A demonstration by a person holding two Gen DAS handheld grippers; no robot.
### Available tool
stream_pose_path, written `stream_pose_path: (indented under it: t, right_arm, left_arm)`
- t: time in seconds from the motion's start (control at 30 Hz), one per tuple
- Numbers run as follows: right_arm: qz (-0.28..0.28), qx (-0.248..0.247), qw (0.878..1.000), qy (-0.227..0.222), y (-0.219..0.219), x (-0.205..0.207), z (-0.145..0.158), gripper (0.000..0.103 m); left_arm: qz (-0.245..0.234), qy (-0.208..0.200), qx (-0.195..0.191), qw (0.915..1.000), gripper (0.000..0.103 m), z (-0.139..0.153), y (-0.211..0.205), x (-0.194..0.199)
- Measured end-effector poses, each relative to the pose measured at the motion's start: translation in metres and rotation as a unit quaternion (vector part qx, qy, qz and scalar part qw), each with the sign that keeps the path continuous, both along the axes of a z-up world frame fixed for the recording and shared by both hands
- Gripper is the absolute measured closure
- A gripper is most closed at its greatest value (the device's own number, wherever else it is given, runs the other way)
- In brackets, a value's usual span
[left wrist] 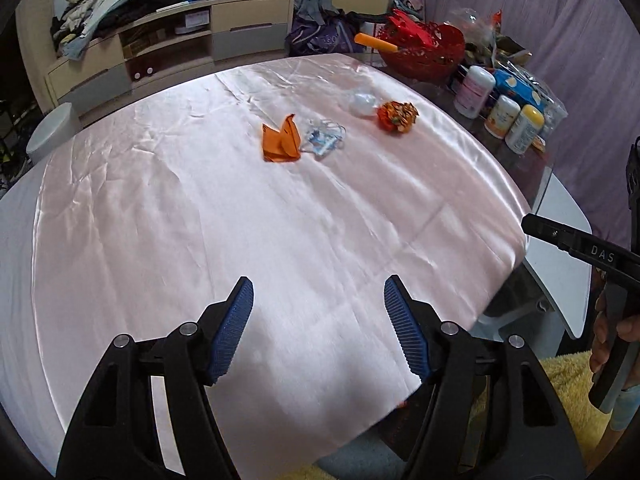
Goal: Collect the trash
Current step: 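Grasp the orange cloth with the left gripper while the right gripper grasps the orange snack bag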
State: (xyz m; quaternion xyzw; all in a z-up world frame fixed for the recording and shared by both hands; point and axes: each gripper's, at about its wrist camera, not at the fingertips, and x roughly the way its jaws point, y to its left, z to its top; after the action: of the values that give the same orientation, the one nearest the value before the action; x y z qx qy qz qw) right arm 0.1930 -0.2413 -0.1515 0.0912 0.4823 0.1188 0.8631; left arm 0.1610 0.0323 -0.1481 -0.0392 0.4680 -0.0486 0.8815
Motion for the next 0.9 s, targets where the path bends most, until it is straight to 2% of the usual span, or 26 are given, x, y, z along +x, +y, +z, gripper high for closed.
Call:
stream_pose_path:
  t: [0.13,0.37,0.47,0.9]
  right_arm:
    - [0.016,0.006,1.0,-0.002,0.017,0.033,0.0,0.032]
    - [0.028,0.009,1.0,0.002,0.042,0.089,-0.008,0.031]
    - [0.028,0.009,1.0,0.004,0.049,0.111,-0.014,0.024]
    - [0.043,-0.012,0.999,0.002,0.081,0.179,-0.031,0.023]
  left_arm:
    - [0.007,-0.002,-0.001,1.0,0.039,0.003,0.011,0.034]
    - [0.023,0.001,-0.004,0.9997,0.039,-0.004,0.027,0.09]
    - [0.022,0.004,-0.002,0.9997,0.039,-0.01,0.028,0.111]
    - [0.024,0.023,-0.001,0.9994,0.041,-0.036,0.029,0.177]
